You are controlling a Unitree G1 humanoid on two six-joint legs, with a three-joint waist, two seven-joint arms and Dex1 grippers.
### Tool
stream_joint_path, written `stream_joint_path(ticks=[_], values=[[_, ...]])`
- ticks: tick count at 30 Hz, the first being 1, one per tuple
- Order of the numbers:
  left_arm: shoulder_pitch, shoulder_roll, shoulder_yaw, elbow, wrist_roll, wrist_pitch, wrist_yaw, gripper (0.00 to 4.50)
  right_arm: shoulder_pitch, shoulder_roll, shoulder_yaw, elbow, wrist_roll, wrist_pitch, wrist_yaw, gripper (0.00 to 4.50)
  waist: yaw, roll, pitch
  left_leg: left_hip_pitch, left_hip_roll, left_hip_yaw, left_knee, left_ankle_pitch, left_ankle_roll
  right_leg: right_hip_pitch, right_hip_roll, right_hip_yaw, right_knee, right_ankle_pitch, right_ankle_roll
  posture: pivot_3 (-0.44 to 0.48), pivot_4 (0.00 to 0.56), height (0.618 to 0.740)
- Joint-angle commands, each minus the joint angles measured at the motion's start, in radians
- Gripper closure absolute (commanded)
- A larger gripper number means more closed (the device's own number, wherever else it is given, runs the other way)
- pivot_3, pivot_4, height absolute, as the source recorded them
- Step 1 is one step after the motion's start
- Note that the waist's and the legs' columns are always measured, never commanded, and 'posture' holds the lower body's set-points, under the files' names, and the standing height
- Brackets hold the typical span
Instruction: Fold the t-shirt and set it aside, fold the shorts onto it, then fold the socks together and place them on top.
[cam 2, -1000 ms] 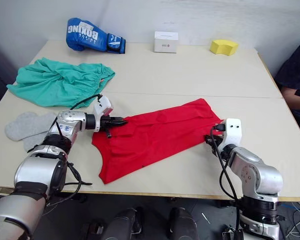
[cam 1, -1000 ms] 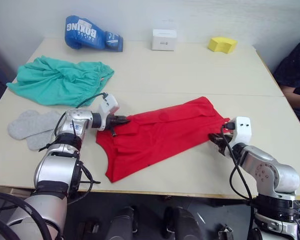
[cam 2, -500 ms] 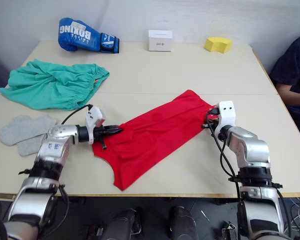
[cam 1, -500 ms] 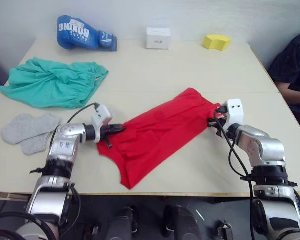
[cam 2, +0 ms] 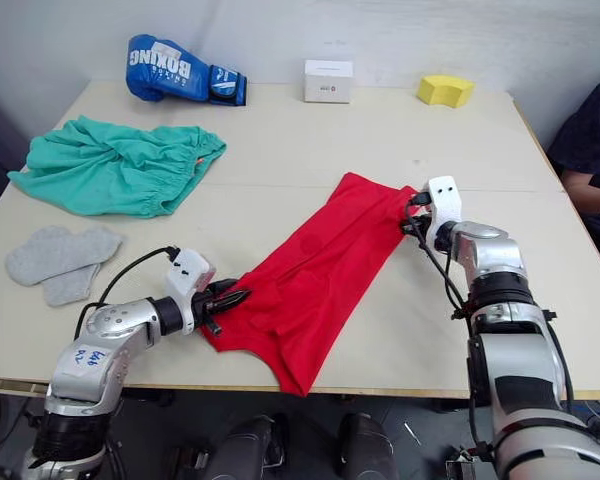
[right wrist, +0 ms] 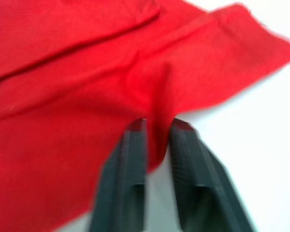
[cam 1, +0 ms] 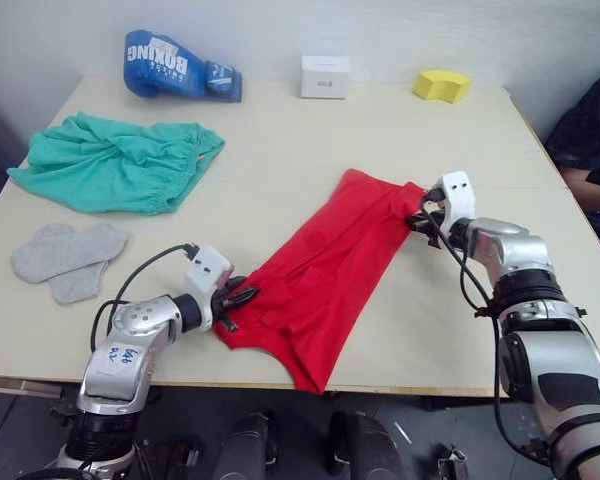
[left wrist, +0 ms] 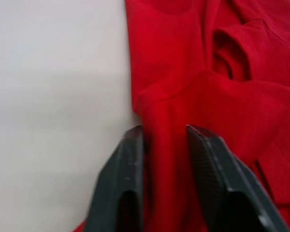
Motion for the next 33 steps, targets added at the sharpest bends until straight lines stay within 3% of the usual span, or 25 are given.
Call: stream_joint_path(ticks=[1, 6, 8, 15, 22, 26, 29, 33], values=[[-0.140, 0.078, 0.009, 0.085, -0.060, -0.022, -0.103, 1.81, 0.129, -0.089, -0.054, -0.312, 0.135, 0.278, 0.103, 2.51, 0.019, 0.001, 0.001, 0.000, 0.000, 0.000, 0.000, 0.000, 0.000, 0.000, 0.000, 0.000, 0.000, 0.000, 0.000, 0.000, 0.150, 0.740], [-0.397, 0.117, -0.096, 0.413, -0.024, -0.169, -0.236, 0.26, 0.385, -0.148, -0.129, -0.837, 0.370, 0.625, 0.140, 0.75, 0.033, 0.006, 0.003, -0.001, 0.000, -0.002, 0.001, -0.001, -0.001, 0.000, -0.001, -0.001, -0.004, 0.000, 0.000, 0.000, 0.150, 0.740], [-0.495, 0.075, -0.151, 0.555, -0.003, -0.230, -0.269, 0.00, 0.477, -0.143, -0.152, -0.999, 0.444, 0.703, 0.128, 0.09, 0.042, 0.006, 0.003, -0.001, 0.000, -0.002, 0.001, -0.003, -0.002, 0.000, 0.000, -0.002, -0.004, 0.000, 0.000, 0.000, 0.150, 0.740], [-0.711, -0.087, -0.319, 0.989, 0.149, -0.523, -0.335, 0.00, 0.649, -0.044, -0.127, -1.240, 0.505, 0.804, -0.014, 0.04, 0.039, 0.006, 0.004, -0.003, 0.000, 0.001, 0.007, -0.007, 0.003, 0.000, 0.000, 0.000, -0.005, 0.001, 0.001, 0.000, 0.150, 0.740], [-0.893, -0.237, -0.320, 1.351, 0.220, -0.573, -0.266, 0.00, 0.695, 0.125, -0.034, -1.296, 0.495, 0.848, -0.171, 0.04, 0.037, -0.001, 0.001, -0.003, 0.002, 0.002, 0.008, -0.013, 0.005, -0.001, 0.000, 0.000, -0.006, 0.003, 0.001, 0.000, 0.150, 0.740], [-0.929, -0.278, -0.274, 1.414, 0.199, -0.532, -0.282, 1.24, 0.703, 0.203, -0.008, -1.318, 0.513, 0.873, -0.218, 0.00, 0.026, -0.001, 0.000, -0.002, 0.004, 0.002, 0.007, -0.013, 0.006, -0.001, 0.002, 0.000, -0.006, 0.003, 0.001, 0.000, 0.150, 0.740], [-0.931, -0.284, -0.265, 1.429, 0.228, -0.554, -0.242, 2.21, 0.719, 0.237, 0.008, -1.324, 0.506, 0.872, -0.247, 0.64, 0.017, -0.001, 0.000, -0.002, 0.006, 0.002, 0.007, -0.012, 0.006, -0.001, 0.004, -0.001, -0.006, 0.003, 0.001, 0.000, 0.150, 0.740], [-0.929, -0.289, -0.226, 1.443, 0.218, -0.538, -0.204, 3.51, 0.737, 0.250, 0.010, -1.319, 0.494, 0.855, -0.273, 2.02, 0.015, -0.001, 0.000, -0.002, 0.006, 0.003, 0.007, -0.012, 0.006, -0.001, 0.004, 0.000, -0.005, 0.003, 0.001, 0.000, 0.150, 0.740]])
